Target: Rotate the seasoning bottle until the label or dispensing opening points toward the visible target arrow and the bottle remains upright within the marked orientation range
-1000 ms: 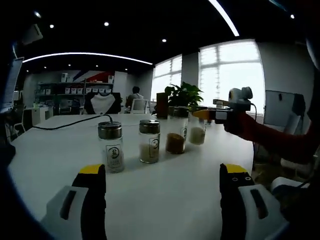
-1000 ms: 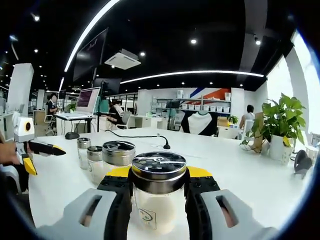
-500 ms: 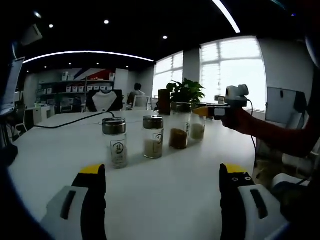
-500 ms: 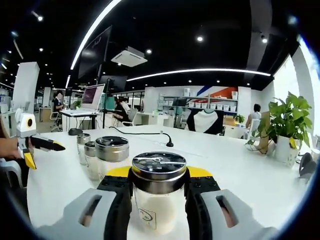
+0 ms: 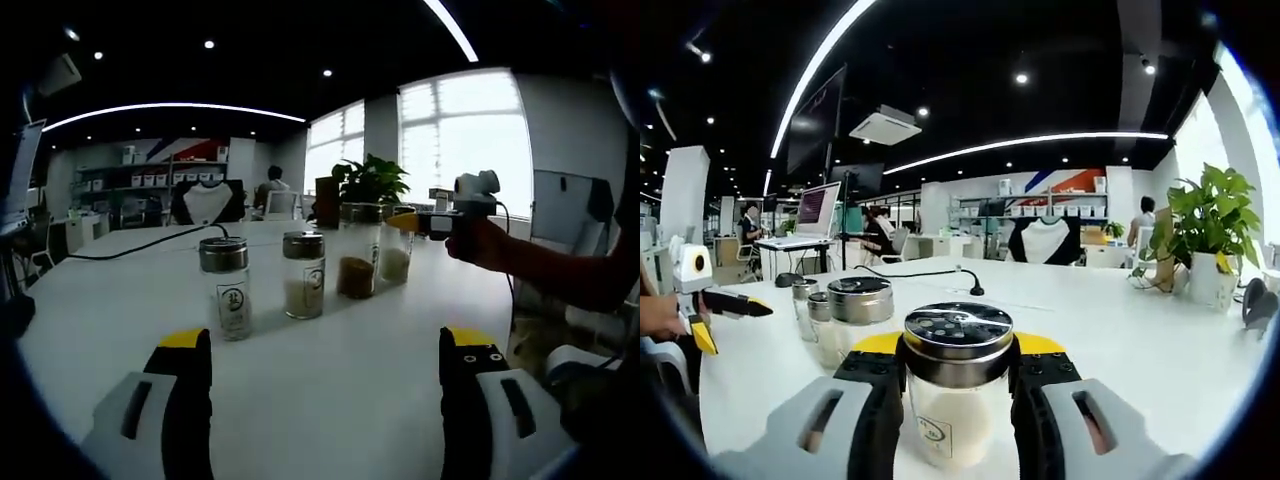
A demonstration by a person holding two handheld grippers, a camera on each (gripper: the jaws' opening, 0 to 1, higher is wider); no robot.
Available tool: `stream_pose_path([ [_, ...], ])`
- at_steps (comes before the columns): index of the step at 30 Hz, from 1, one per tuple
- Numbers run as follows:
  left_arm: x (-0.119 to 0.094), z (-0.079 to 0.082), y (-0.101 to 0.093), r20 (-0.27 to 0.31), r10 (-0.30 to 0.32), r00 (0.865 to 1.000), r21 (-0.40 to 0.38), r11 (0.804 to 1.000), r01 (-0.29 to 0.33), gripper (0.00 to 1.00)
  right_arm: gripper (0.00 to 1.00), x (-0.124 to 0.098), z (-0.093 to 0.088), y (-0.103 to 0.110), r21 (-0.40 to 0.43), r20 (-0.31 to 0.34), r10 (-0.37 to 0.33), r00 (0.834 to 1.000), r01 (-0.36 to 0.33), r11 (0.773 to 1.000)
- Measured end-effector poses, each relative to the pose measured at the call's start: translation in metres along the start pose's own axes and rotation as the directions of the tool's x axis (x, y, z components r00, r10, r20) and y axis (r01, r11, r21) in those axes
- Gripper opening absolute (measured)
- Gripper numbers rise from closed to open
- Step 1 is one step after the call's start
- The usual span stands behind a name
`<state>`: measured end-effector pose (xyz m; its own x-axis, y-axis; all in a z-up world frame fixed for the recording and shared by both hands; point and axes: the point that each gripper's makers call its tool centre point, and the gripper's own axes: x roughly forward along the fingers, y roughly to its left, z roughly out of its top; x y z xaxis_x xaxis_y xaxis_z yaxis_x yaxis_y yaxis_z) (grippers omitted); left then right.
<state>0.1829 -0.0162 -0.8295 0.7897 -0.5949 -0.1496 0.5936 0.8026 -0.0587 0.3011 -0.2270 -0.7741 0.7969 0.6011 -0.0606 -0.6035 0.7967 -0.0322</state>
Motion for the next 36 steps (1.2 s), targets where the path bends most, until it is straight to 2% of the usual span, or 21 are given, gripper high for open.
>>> stream_pose_path([
  [5, -0.002, 0.000, 0.000, 0.001, 0.001, 1.000, 0.004, 1.000, -0.001, 1.00, 0.39, 0.002, -0.001, -0.002, -0.002, -0.002, -0.009, 1.000, 0.009, 1.000],
  [11, -0.006, -0.001, 0.002, 0.001, 0.007, 1.000, 0.005, 1.000, -0.007, 1.00, 0.39, 0.004, -0.001, -0.003, -0.003, 0.009, 0.017, 1.000, -0.017, 1.000],
  [21, -0.012, 0.001, 0.008, 0.012, 0.026, 1.000, 0.005, 1.000, -0.026, 0.99, 0.39, 0.007, -0.002, -0.003, -0.016, 0.002, 0.003, 1.000, -0.003, 1.000],
  [30, -0.014, 0.002, 0.009, 0.016, 0.031, 0.999, 0.003, 1.000, -0.031, 0.99, 0.41, 0.008, -0.005, -0.002, -0.064, -0.011, 0.012, 1.000, -0.012, 0.998],
  [31, -0.014, 0.002, 0.009, 0.018, 0.031, 0.999, 0.002, 1.000, -0.031, 0.99, 0.42, 0.009, -0.008, -0.002, -0.065, -0.029, 0.007, 1.000, -0.009, 0.998],
  [32, -0.015, 0.003, 0.009, 0.020, 0.031, 0.999, 0.002, 1.000, -0.031, 0.99, 0.49, 0.008, -0.015, -0.004, -0.074, -0.068, -0.011, 0.998, 0.006, 0.997],
  [33, -0.015, 0.004, 0.008, 0.023, 0.032, 0.999, 0.004, 0.999, -0.032, 0.99, 0.61, 0.010, -0.015, -0.002, -0.099, -0.056, -0.018, 0.998, 0.012, 0.995],
  [34, -0.016, 0.004, 0.008, 0.023, 0.032, 0.999, 0.005, 0.999, -0.032, 0.99, 0.66, 0.010, -0.017, -0.002, -0.099, -0.058, -0.030, 0.998, 0.024, 0.995],
  [36, -0.017, 0.005, 0.008, 0.024, 0.035, 0.999, 0.006, 0.999, -0.035, 0.99, 0.65, 0.007, -0.017, -0.001, -0.095, -0.057, -0.038, 0.998, 0.032, 0.995],
])
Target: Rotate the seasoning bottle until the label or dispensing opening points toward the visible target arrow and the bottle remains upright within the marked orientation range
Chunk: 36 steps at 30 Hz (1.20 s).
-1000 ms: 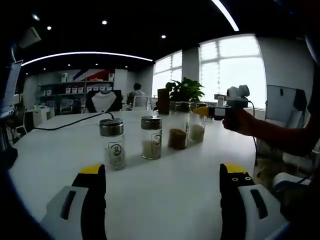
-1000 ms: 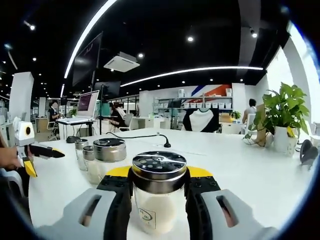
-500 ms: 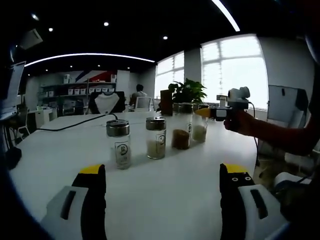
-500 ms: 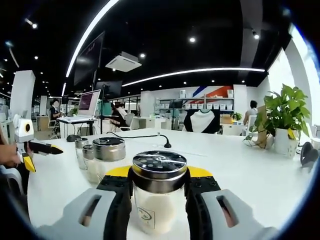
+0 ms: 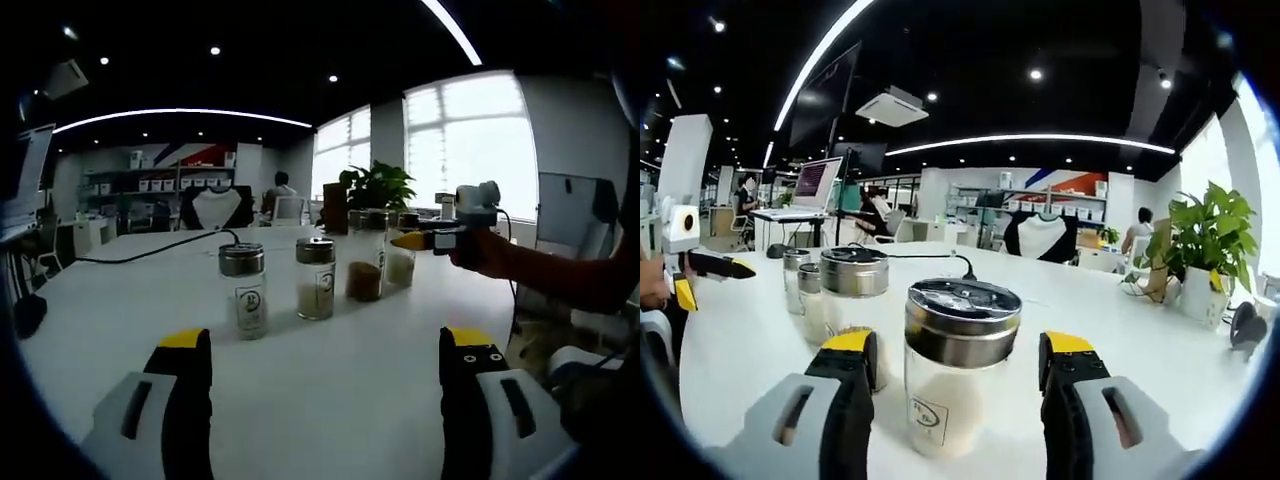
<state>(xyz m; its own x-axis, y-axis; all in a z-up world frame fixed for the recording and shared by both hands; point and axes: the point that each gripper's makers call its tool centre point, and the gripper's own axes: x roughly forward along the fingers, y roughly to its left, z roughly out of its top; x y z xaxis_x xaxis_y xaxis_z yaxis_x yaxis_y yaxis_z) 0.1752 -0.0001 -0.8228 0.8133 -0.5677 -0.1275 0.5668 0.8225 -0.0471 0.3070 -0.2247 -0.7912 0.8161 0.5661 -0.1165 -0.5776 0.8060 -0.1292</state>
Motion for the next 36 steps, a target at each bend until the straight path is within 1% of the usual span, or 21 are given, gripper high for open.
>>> stream_pose_path([
  [2, -0.001, -0.001, 0.001, 0.001, 0.003, 1.000, -0.003, 1.000, -0.003, 0.99, 0.66, -0.006, 0.003, 0.001, 0.011, 0.012, -0.006, 1.000, 0.006, 1.000],
  [4, -0.002, -0.001, 0.001, -0.001, 0.007, 1.000, -0.007, 1.000, -0.007, 0.99, 0.70, -0.010, 0.001, 0.003, 0.029, 0.002, -0.013, 1.000, 0.013, 0.999],
  [7, -0.004, -0.001, 0.001, 0.006, 0.010, 1.000, -0.021, 1.000, -0.009, 0.99, 0.71, -0.018, 0.001, 0.008, 0.034, 0.013, -0.023, 1.000, 0.023, 0.999],
  [10, -0.004, -0.001, 0.001, 0.010, 0.008, 1.000, -0.026, 1.000, -0.008, 0.99, 0.75, -0.024, -0.001, 0.014, 0.045, 0.012, -0.026, 1.000, 0.026, 0.999],
  [11, -0.004, -0.001, 0.000, 0.010, 0.006, 1.000, -0.025, 1.000, -0.006, 0.99, 0.77, -0.029, -0.004, 0.018, 0.055, 0.007, -0.028, 1.000, 0.028, 0.998],
  [15, -0.005, 0.003, 0.001, 0.024, 0.011, 1.000, -0.022, 1.000, -0.010, 0.99, 0.81, -0.041, -0.010, 0.027, 0.080, 0.007, -0.038, 0.999, 0.038, 0.996],
  [17, -0.006, 0.004, 0.002, 0.022, 0.010, 1.000, -0.021, 1.000, -0.010, 1.00, 0.83, -0.049, -0.011, 0.031, 0.095, 0.010, -0.037, 0.999, 0.036, 0.995],
  [20, -0.012, 0.007, 0.006, 0.031, 0.020, 0.999, -0.019, 1.000, -0.019, 1.00, 0.89, -0.058, -0.013, 0.038, 0.098, 0.011, -0.026, 1.000, 0.025, 0.995],
  [22, -0.017, 0.012, 0.009, 0.051, 0.028, 0.998, -0.030, 0.999, -0.026, 1.00, 0.95, -0.068, -0.015, 0.042, 0.116, 0.016, -0.022, 1.000, 0.020, 0.993],
  [26, -0.022, 0.014, 0.008, 0.065, 0.034, 0.997, -0.031, 0.999, -0.032, 1.00, 0.99, -0.080, -0.017, 0.051, 0.141, 0.016, -0.018, 1.000, 0.015, 0.990],
  [28, -0.025, 0.012, 0.003, 0.064, 0.034, 0.997, -0.024, 0.999, -0.032, 1.00, 0.99, -0.086, -0.020, 0.061, 0.135, 0.009, -0.008, 1.000, 0.007, 0.991],
  [32, -0.030, 0.010, -0.003, 0.063, 0.037, 0.997, -0.018, 0.999, -0.036, 1.00, 0.99, -0.095, -0.021, 0.069, 0.122, 0.005, -0.005, 1.000, 0.004, 0.992],
  [36, -0.037, 0.007, -0.006, 0.059, 0.057, 0.997, -0.006, 0.998, -0.057, 1.00, 0.99, -0.106, -0.018, 0.077, 0.118, 0.011, -0.005, 1.000, 0.003, 0.993],
])
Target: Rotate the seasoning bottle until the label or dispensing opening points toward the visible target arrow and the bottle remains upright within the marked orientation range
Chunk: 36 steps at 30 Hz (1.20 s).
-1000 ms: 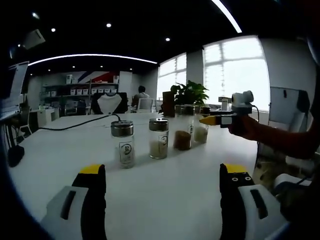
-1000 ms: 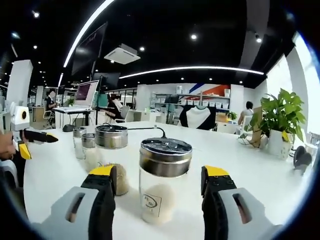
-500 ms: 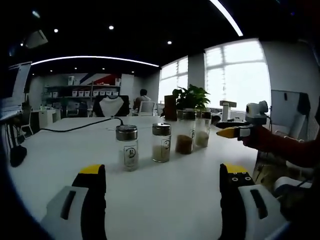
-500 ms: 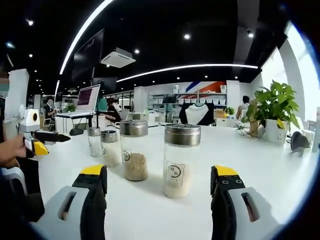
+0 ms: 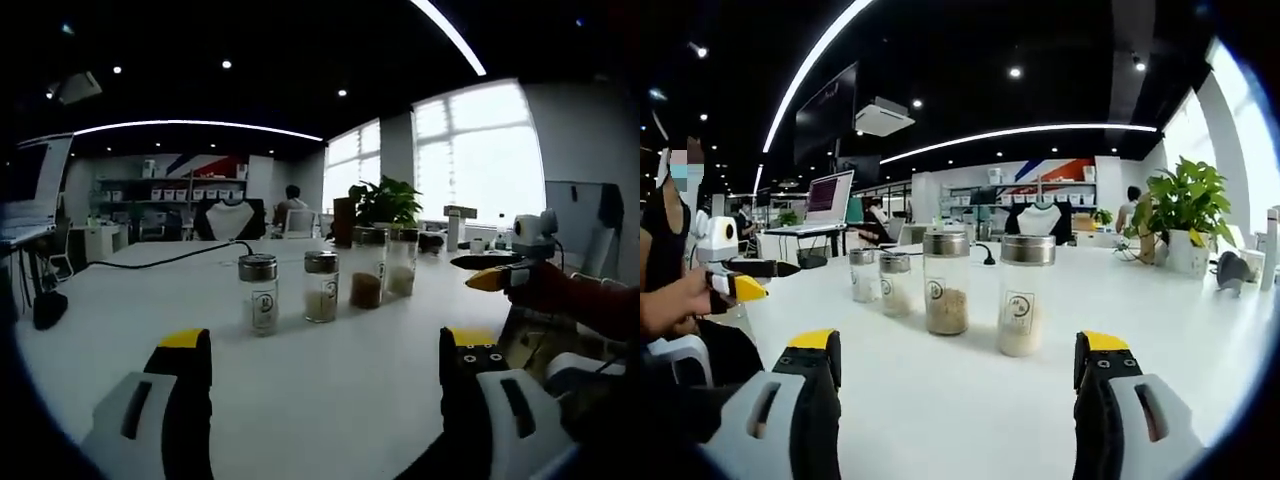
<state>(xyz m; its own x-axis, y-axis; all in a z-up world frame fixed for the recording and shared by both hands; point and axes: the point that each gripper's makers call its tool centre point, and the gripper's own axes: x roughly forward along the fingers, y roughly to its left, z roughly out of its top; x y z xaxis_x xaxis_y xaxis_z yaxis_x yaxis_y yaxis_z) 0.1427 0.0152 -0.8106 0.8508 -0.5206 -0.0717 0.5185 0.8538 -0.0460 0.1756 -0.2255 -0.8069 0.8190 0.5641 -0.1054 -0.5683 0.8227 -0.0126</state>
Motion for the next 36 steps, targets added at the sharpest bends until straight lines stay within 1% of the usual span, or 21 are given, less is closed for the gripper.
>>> stream_pose_path([
  [2, -0.004, 0.000, -0.002, 0.003, 0.005, 1.000, 0.000, 1.000, -0.005, 1.00, 0.99, -0.007, -0.002, 0.004, -0.010, 0.001, -0.005, 1.000, 0.005, 1.000],
  [5, -0.008, 0.000, -0.008, 0.005, 0.001, 1.000, 0.008, 1.000, -0.001, 1.00, 0.99, -0.012, -0.005, 0.004, -0.014, -0.004, -0.015, 1.000, 0.015, 1.000],
  [9, -0.014, 0.000, -0.016, 0.005, -0.003, 1.000, 0.020, 1.000, 0.002, 1.00, 0.99, -0.024, -0.002, 0.012, -0.008, 0.015, -0.019, 1.000, 0.019, 1.000],
  [13, -0.018, -0.005, -0.022, -0.009, -0.009, 1.000, 0.022, 1.000, 0.010, 1.00, 0.99, -0.031, -0.005, 0.017, -0.014, 0.004, -0.024, 1.000, 0.024, 1.000],
  [14, -0.020, -0.006, -0.024, -0.012, -0.011, 1.000, 0.022, 1.000, 0.011, 1.00, 0.99, -0.034, -0.008, 0.019, -0.022, -0.008, -0.021, 1.000, 0.021, 1.000],
  [16, -0.022, -0.006, -0.026, -0.008, -0.015, 1.000, 0.025, 1.000, 0.015, 1.00, 0.99, -0.038, -0.009, 0.020, -0.032, -0.010, -0.026, 1.000, 0.026, 0.999],
  [18, -0.023, -0.005, -0.028, -0.005, -0.018, 1.000, 0.025, 1.000, 0.018, 1.00, 0.99, -0.042, -0.007, 0.017, -0.034, 0.001, -0.034, 0.999, 0.034, 0.999],
  [21, -0.025, -0.004, -0.029, -0.002, -0.011, 1.000, 0.025, 1.000, 0.012, 1.00, 0.99, -0.044, -0.003, 0.014, -0.014, 0.015, -0.040, 0.999, 0.040, 0.999],
  [24, -0.028, -0.002, -0.033, 0.009, -0.011, 1.000, 0.027, 1.000, 0.010, 1.00, 0.99, -0.045, -0.004, 0.018, -0.006, 0.014, -0.042, 0.999, 0.042, 0.999],
  [26, -0.029, -0.003, -0.035, 0.012, -0.009, 1.000, 0.018, 1.000, 0.009, 1.00, 0.99, -0.043, -0.007, 0.018, -0.002, 0.001, -0.047, 0.999, 0.047, 0.999],
  [27, -0.030, -0.002, -0.036, 0.031, 0.000, 1.000, 0.014, 1.000, 0.000, 1.00, 0.99, -0.043, -0.010, 0.018, 0.003, -0.019, -0.055, 0.998, 0.055, 0.998],
  [28, -0.031, 0.000, -0.038, 0.051, 0.008, 0.999, 0.020, 1.000, -0.009, 1.00, 0.99, -0.043, -0.009, 0.018, 0.006, -0.015, -0.059, 0.998, 0.059, 0.998],
  [29, -0.030, -0.001, -0.040, 0.044, 0.004, 0.999, 0.021, 1.000, -0.005, 1.00, 0.99, -0.044, -0.004, 0.019, 0.008, 0.010, -0.061, 0.998, 0.061, 0.998],
  [30, -0.029, -0.002, -0.044, 0.024, -0.008, 1.000, 0.024, 1.000, 0.008, 1.00, 0.99, -0.044, -0.003, 0.021, 0.009, 0.017, -0.059, 0.998, 0.059, 0.998],
  [33, -0.030, 0.002, -0.046, 0.026, -0.013, 1.000, 0.045, 0.999, 0.012, 1.00, 0.99, -0.042, -0.001, 0.026, 0.010, 0.018, -0.053, 0.998, 0.053, 0.999],
  [36, -0.031, 0.005, -0.044, 0.030, -0.013, 0.999, 0.042, 0.999, 0.012, 1.00, 0.99, -0.041, -0.003, 0.029, -0.001, 0.013, -0.047, 0.999, 0.047, 0.999],
])
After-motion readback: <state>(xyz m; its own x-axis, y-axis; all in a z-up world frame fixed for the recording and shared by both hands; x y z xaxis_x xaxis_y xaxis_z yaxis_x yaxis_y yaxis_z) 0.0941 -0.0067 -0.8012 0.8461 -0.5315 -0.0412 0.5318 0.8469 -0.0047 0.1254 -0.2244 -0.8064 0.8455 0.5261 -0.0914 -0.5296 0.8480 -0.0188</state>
